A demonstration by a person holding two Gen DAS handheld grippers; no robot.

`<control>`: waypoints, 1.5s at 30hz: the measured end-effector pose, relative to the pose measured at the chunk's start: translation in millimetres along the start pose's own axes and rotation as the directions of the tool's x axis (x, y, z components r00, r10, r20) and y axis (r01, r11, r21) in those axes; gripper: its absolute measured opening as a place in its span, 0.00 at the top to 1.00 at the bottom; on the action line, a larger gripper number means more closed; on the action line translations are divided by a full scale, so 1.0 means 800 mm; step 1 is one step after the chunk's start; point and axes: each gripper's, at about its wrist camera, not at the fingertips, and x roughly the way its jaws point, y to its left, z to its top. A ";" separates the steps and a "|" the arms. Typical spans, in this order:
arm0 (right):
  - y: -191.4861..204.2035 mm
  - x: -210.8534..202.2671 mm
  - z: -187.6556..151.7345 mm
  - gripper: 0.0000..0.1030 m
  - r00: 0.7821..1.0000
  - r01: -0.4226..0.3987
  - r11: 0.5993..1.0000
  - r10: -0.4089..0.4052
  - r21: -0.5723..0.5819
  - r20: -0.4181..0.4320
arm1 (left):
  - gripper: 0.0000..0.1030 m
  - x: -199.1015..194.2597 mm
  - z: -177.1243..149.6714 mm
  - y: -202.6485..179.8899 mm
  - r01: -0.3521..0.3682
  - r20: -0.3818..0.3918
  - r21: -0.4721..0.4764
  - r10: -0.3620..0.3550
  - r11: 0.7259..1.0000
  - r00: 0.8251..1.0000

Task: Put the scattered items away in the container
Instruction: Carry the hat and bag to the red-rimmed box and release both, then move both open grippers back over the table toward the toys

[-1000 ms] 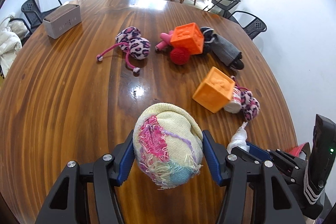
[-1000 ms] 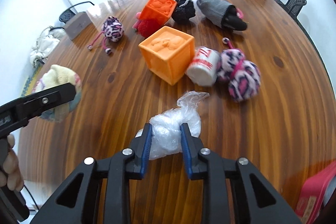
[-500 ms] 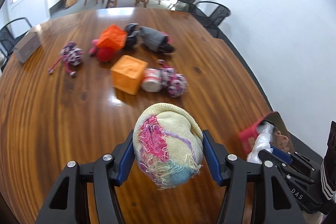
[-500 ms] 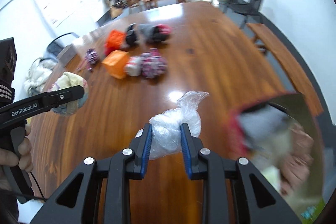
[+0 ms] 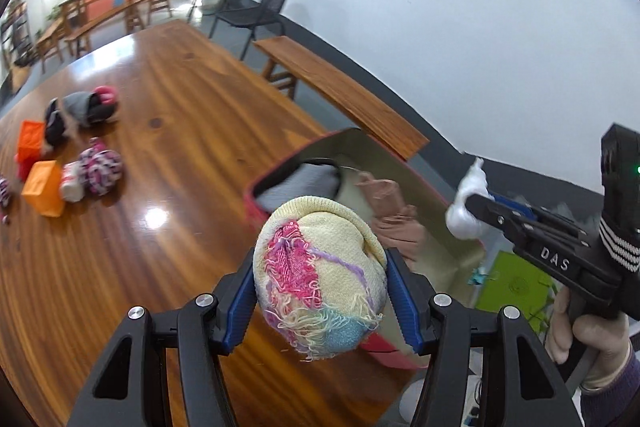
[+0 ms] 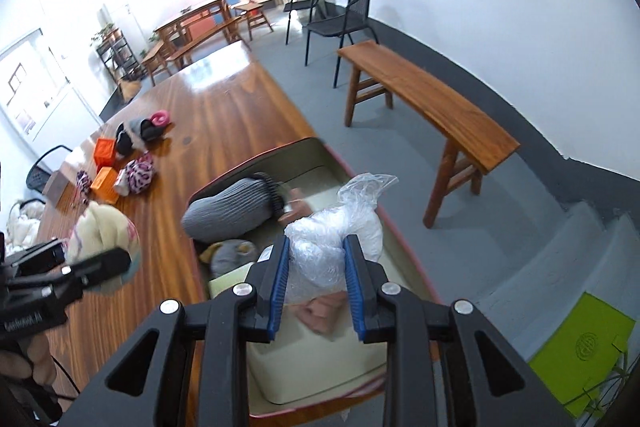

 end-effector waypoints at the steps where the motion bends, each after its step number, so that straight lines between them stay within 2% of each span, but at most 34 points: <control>1: -0.008 -0.003 0.000 0.71 1.000 0.002 1.000 -0.002 0.006 0.006 | 0.40 0.004 0.000 -0.010 0.008 -0.006 0.012 -0.008 1.000 1.000; 9: -0.044 -0.006 -0.007 0.71 1.000 -0.023 1.000 0.024 0.005 -0.006 | 0.40 0.040 -0.002 -0.077 0.056 -0.071 0.103 -0.048 0.993 0.996; 12: -0.048 -0.002 -0.013 0.71 0.998 -0.053 0.999 0.053 -0.004 -0.026 | 0.35 0.050 -0.002 -0.084 0.041 -0.099 0.095 -0.032 0.995 0.995; 13: -0.049 0.000 -0.014 0.71 0.997 -0.065 0.998 0.065 -0.008 -0.035 | 0.25 0.051 -0.002 -0.084 0.033 -0.099 0.092 -0.023 0.995 0.995; 14: -0.049 0.003 -0.015 0.68 0.996 -0.081 0.997 0.081 -0.011 -0.049 | 0.23 0.049 -0.001 -0.084 0.026 -0.091 0.085 -0.018 0.996 0.996; 18: -0.049 0.017 -0.018 0.67 0.984 -0.142 0.990 0.141 0.002 -0.109 | 0.23 0.041 0.000 -0.081 -0.007 -0.065 0.059 0.011 0.998 0.998; 22: -0.052 0.021 -0.020 0.67 0.983 -0.138 0.990 0.137 -0.001 -0.123 | 0.22 0.032 -0.003 -0.059 -0.042 -0.048 0.009 0.042 0.999 0.998; 23: -0.054 0.022 -0.020 0.67 0.983 -0.137 0.991 0.137 0.005 -0.124 | 0.12 0.031 -0.003 -0.053 -0.055 -0.042 -0.006 0.054 0.998 0.998; 25: -0.057 0.024 -0.017 0.67 0.983 -0.134 0.991 0.134 0.013 -0.124 | 0.00 0.025 -0.003 -0.040 -0.084 -0.021 -0.047 0.083 0.995 0.996; 32: -0.038 0.027 -0.006 0.67 0.981 -0.160 0.987 0.160 0.013 -0.110 | 0.00 0.009 -0.010 0.002 -0.166 0.000 -0.135 0.167 0.977 0.986; 38: 0.001 0.037 0.000 0.67 0.973 -0.200 0.979 0.196 -0.026 -0.120 | 0.00 -0.011 -0.023 0.037 -0.197 -0.005 -0.196 0.200 0.960 0.980; 45: 0.060 0.052 0.006 0.67 0.961 -0.248 0.966 0.235 -0.079 -0.143 | 0.00 -0.036 -0.042 0.094 -0.235 -0.006 -0.291 0.244 0.928 0.970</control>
